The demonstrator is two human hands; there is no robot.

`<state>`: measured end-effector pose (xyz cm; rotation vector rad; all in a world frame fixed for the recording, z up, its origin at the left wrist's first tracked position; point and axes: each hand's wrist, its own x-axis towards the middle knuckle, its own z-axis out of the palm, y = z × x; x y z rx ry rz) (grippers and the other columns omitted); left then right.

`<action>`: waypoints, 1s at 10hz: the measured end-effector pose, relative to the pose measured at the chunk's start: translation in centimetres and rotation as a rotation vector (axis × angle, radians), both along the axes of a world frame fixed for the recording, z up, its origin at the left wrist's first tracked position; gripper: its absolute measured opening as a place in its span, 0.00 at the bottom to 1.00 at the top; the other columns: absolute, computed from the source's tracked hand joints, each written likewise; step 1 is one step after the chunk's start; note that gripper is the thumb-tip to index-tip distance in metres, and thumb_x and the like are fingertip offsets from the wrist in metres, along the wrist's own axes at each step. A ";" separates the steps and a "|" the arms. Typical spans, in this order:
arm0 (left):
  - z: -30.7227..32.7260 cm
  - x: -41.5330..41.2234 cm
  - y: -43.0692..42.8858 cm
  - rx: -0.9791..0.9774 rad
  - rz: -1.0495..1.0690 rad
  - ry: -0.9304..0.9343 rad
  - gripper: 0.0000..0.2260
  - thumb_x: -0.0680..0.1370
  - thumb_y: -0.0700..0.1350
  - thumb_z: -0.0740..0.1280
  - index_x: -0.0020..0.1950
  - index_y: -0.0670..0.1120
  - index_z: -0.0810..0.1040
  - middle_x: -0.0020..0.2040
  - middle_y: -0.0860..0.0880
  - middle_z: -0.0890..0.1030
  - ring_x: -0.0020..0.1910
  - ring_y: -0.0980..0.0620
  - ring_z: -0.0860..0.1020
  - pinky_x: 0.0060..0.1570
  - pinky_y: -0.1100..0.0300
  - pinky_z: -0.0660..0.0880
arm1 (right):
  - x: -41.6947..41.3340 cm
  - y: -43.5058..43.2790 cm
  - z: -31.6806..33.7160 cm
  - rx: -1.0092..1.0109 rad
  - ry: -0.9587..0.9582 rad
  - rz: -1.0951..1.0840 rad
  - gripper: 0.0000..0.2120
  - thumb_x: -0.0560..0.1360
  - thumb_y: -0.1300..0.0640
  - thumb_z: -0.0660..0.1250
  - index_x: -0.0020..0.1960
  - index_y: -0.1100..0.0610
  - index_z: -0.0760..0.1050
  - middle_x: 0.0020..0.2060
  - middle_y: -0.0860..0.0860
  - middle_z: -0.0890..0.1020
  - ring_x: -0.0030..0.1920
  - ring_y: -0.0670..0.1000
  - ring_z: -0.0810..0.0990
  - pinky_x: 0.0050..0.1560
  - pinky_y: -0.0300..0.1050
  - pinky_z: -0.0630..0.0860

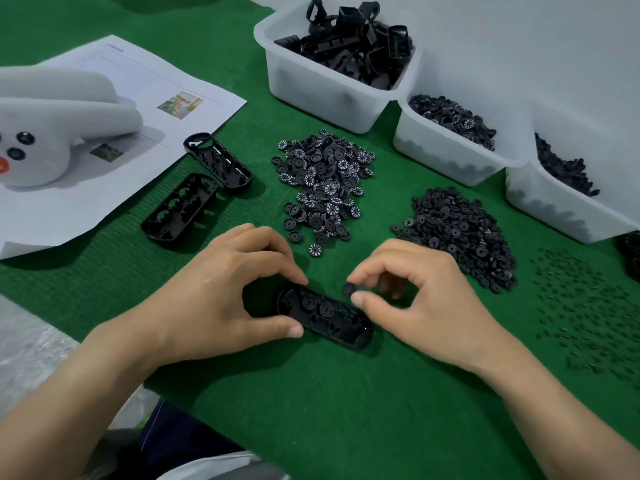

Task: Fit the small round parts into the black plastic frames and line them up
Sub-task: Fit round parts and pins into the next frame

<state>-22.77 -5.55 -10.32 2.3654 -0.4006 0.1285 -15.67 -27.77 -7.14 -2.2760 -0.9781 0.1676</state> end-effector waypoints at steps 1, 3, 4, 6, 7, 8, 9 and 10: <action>0.0 0.1 0.0 0.002 -0.002 -0.002 0.20 0.66 0.65 0.67 0.51 0.55 0.79 0.51 0.55 0.74 0.52 0.54 0.73 0.54 0.55 0.70 | -1.2 -0.5 0.2 -0.085 -0.070 0.084 0.03 0.68 0.56 0.70 0.41 0.54 0.80 0.37 0.46 0.78 0.38 0.45 0.77 0.39 0.44 0.75; 0.0 0.1 0.0 0.009 -0.001 0.006 0.20 0.65 0.65 0.66 0.51 0.55 0.79 0.51 0.56 0.74 0.53 0.55 0.72 0.54 0.55 0.71 | -2.1 -0.2 0.4 -0.198 -0.324 0.098 0.04 0.69 0.57 0.69 0.41 0.56 0.81 0.36 0.50 0.78 0.36 0.52 0.77 0.32 0.48 0.75; 0.1 0.1 0.0 0.015 -0.002 0.006 0.20 0.66 0.65 0.66 0.51 0.55 0.79 0.51 0.55 0.74 0.53 0.54 0.72 0.54 0.54 0.71 | -2.4 0.1 0.6 -0.259 -0.395 0.132 0.04 0.69 0.57 0.68 0.39 0.57 0.80 0.35 0.51 0.77 0.33 0.53 0.76 0.27 0.48 0.74; 0.1 0.1 -0.1 0.021 -0.001 0.014 0.20 0.66 0.65 0.66 0.51 0.55 0.79 0.51 0.55 0.74 0.53 0.55 0.72 0.54 0.55 0.71 | -2.0 0.0 1.2 -0.257 -0.217 0.124 0.06 0.68 0.55 0.70 0.44 0.53 0.81 0.38 0.48 0.79 0.37 0.51 0.78 0.35 0.50 0.77; 0.2 0.1 -0.1 0.029 0.001 0.019 0.20 0.65 0.65 0.66 0.51 0.56 0.79 0.51 0.55 0.74 0.53 0.54 0.72 0.54 0.55 0.70 | -2.0 -0.3 0.9 -0.199 -0.104 0.103 0.06 0.70 0.55 0.68 0.47 0.51 0.81 0.39 0.47 0.78 0.39 0.50 0.77 0.39 0.51 0.76; 0.3 0.0 -0.1 0.043 0.006 0.025 0.20 0.65 0.66 0.66 0.51 0.56 0.79 0.51 0.55 0.74 0.52 0.54 0.72 0.54 0.54 0.71 | -2.4 -0.4 0.4 -0.193 -0.134 0.091 0.06 0.71 0.55 0.69 0.47 0.50 0.82 0.39 0.48 0.77 0.39 0.49 0.76 0.39 0.50 0.76; 0.4 0.0 -0.6 0.084 0.008 0.029 0.20 0.65 0.67 0.65 0.51 0.57 0.78 0.51 0.57 0.73 0.52 0.56 0.72 0.55 0.56 0.69 | -2.4 -1.8 0.2 -0.086 -0.082 0.001 0.07 0.70 0.56 0.69 0.47 0.50 0.82 0.39 0.45 0.77 0.39 0.42 0.75 0.40 0.35 0.71; 0.6 0.2 -2.1 0.100 -0.001 0.049 0.21 0.66 0.67 0.67 0.53 0.58 0.78 0.51 0.59 0.72 0.53 0.59 0.70 0.56 0.64 0.66 | -1.6 -4.5 -0.3 -0.032 -0.063 -0.195 0.05 0.70 0.62 0.71 0.43 0.53 0.82 0.35 0.43 0.78 0.36 0.42 0.75 0.36 0.27 0.67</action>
